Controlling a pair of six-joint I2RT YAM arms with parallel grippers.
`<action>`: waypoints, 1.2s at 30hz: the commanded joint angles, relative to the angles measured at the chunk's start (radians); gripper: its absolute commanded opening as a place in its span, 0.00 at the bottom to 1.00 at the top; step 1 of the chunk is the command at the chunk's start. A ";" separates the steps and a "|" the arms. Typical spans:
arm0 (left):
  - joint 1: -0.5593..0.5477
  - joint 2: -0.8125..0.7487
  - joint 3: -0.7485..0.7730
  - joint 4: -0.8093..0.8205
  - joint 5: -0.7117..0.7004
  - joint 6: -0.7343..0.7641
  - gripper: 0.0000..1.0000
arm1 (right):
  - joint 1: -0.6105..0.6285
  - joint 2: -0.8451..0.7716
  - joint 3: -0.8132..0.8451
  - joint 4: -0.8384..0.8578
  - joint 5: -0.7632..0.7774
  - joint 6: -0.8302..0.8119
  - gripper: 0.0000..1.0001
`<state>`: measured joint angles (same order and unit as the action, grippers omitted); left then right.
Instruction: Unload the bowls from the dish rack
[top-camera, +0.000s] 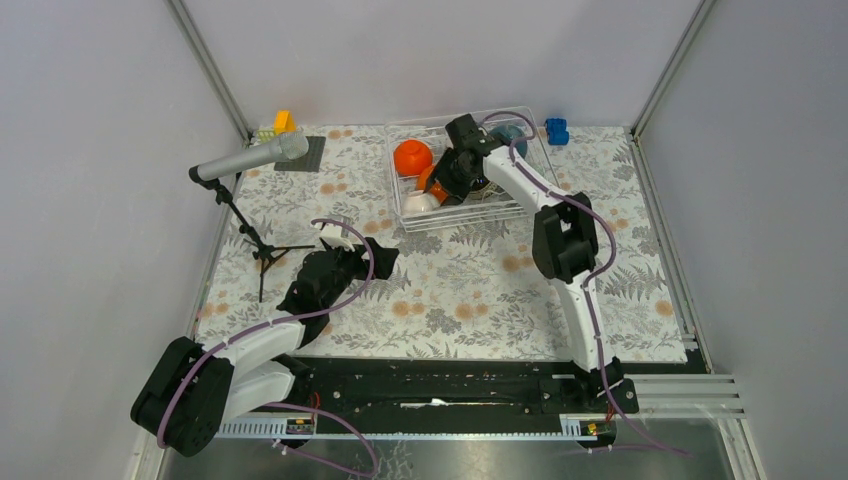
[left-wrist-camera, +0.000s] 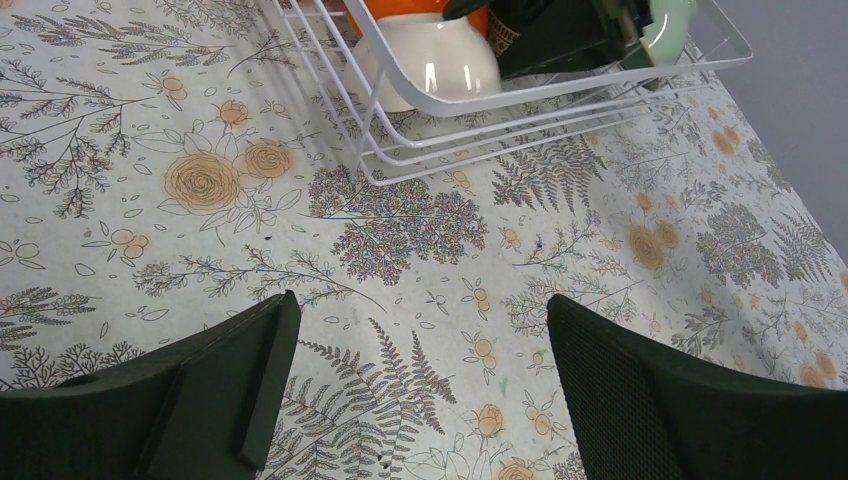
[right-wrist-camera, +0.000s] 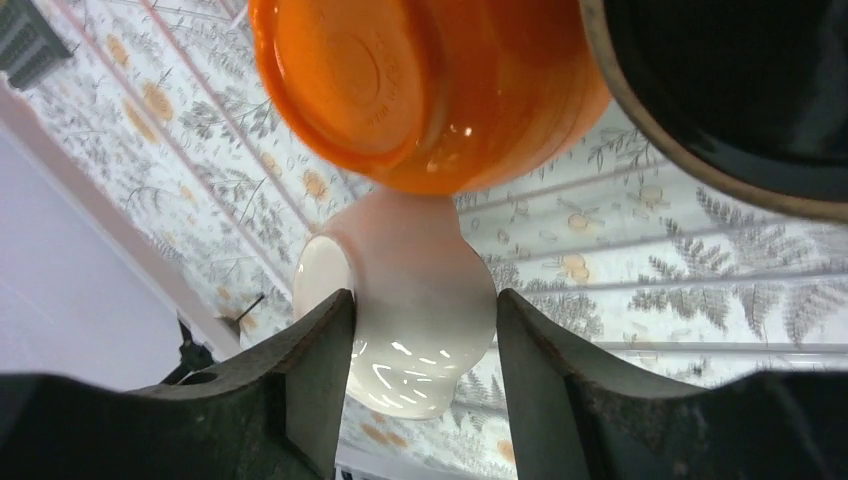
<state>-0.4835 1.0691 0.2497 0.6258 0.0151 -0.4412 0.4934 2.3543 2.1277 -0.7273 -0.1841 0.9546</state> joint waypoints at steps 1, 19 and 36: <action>-0.004 0.000 0.040 0.034 -0.012 0.016 0.99 | 0.008 -0.182 0.035 -0.046 -0.002 0.034 0.50; -0.004 0.006 0.041 0.034 -0.012 0.018 0.99 | 0.008 -0.253 -0.009 0.021 0.147 -0.315 0.46; -0.004 -0.002 0.037 0.071 0.062 -0.051 0.99 | 0.008 -0.458 -0.236 0.294 0.138 -0.607 0.40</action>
<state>-0.4835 1.0691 0.2539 0.6270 0.0257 -0.4492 0.4965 2.0041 1.9190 -0.5613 -0.0589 0.3859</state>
